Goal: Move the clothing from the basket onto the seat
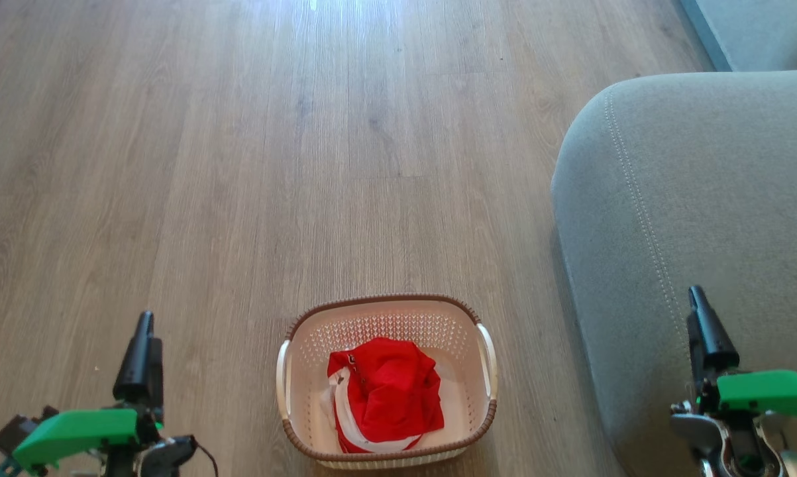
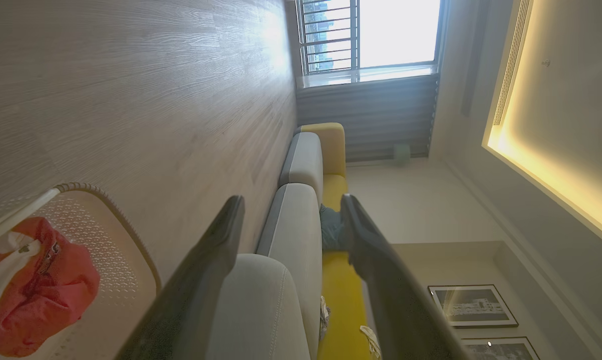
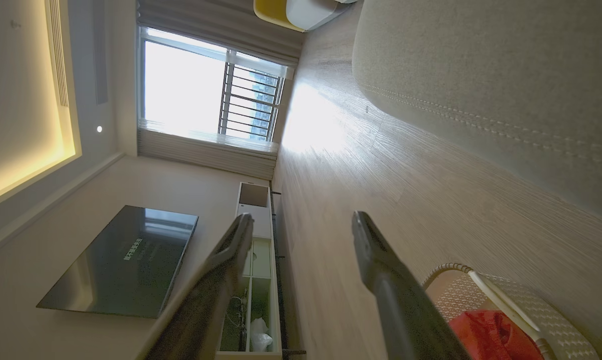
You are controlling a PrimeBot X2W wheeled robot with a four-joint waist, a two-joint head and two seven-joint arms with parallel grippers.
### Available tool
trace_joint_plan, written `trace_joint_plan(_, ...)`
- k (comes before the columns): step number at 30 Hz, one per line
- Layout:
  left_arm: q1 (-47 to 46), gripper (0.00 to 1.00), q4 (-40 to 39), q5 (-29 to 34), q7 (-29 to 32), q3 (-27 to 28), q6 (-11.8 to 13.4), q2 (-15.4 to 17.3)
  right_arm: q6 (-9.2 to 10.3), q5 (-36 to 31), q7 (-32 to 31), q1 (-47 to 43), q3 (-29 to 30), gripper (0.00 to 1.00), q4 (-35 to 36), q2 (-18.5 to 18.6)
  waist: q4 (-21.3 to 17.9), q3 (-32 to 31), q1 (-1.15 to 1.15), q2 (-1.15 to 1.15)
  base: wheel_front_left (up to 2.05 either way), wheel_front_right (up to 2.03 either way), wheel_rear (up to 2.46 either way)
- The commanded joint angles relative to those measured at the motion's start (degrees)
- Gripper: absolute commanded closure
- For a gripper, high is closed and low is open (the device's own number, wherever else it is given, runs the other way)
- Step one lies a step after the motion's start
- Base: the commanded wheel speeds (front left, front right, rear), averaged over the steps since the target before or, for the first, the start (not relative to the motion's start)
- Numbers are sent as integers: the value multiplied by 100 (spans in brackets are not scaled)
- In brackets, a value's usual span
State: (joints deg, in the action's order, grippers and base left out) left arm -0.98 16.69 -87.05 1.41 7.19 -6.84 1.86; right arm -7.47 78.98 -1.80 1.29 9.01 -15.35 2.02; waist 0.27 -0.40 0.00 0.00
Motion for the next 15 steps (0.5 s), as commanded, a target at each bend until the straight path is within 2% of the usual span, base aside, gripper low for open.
trace_joint_plan(1, -309, 0, -244, 38, -27, 78, -16, 46, -1, -53, 52, 337, 7, 0, 223, 51, 1, 1, 0, 0, 0, 0, 0)
trace_joint_plan(15, -485, 0, -672, 1055, -261, 374, -22, 54, -2, -1576, 288, 467, -214, 0, 840, 56, 32, 0, 0, 0, 0, 0, 0)
